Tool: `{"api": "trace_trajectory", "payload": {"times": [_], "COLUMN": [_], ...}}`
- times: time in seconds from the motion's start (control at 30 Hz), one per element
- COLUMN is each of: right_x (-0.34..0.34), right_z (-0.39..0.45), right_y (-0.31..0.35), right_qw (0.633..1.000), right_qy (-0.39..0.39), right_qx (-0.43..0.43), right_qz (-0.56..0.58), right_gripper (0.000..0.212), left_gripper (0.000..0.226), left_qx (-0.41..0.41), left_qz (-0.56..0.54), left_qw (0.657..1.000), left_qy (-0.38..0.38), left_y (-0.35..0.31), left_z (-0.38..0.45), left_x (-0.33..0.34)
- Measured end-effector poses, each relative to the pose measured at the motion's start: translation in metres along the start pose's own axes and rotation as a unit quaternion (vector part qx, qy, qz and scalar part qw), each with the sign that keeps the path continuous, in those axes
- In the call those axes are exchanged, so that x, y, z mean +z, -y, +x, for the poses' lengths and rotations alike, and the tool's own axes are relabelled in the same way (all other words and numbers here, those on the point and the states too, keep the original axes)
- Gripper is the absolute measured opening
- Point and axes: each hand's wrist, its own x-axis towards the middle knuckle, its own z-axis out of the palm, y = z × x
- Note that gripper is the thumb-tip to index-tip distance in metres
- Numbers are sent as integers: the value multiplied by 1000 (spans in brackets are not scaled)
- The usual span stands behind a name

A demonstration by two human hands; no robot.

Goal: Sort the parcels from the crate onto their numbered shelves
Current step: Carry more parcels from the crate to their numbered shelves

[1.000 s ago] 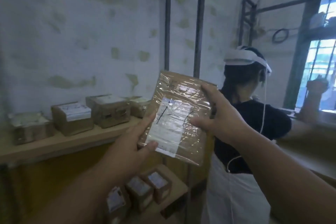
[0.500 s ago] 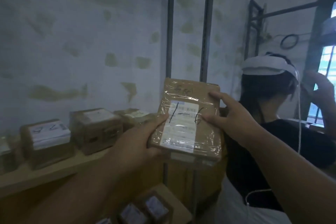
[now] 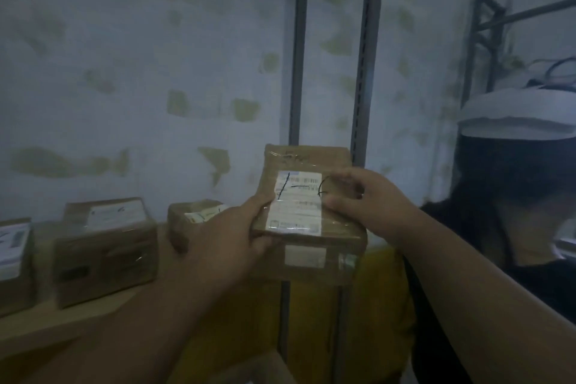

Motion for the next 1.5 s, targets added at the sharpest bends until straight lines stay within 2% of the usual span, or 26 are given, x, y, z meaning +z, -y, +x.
{"api": "trace_trajectory", "payload": {"times": [0.07,0.13,0.23,0.4,0.5,0.7,0.87,1.13,1.23,1.3,1.4,1.5], "right_x": [2,4,11,16,18,31,51,68,68,69,76,96], "right_z": [1,2,7,24,34,58,79,86,71,55,32,7], "right_y": [-9,-19,-37,-57,-57,-54,-64,-78,-71,-59,-24,27], "right_qw": [998,994,991,996,995,984,977,979,979,981,977,972], "right_qy": [62,106,127,87,79,77,55,7,-14,-24,-45,-35], "right_qx": [-12,-11,20,18,-7,-32,-53,-59,-94,-129,-173,-222], "right_qz": [28,6,-30,-13,-64,-159,-199,-196,-178,-145,-117,-69], "right_gripper": [72,87,86,56,46,48,38,36,48,54,51,49], "left_gripper": [66,62,58,59,67,67,65,63,62,56,47,40], "left_qx": [-30,-45,-59,-61,-67,-66,-72,-83,-81,-74,-53,-50], "left_qz": [20,48,76,63,59,156,222,282,249,229,210,231], "left_qw": [999,998,995,996,994,984,972,956,965,970,973,967], "left_qy": [-13,-12,1,34,61,51,37,15,-17,-45,-75,-93], "left_y": [-2,-3,-8,-19,-16,-16,-3,1,-3,-5,-1,14], "left_z": [7,12,18,29,41,56,72,82,68,49,13,-36], "left_x": [7,14,21,28,31,42,49,59,54,47,23,-18]}}
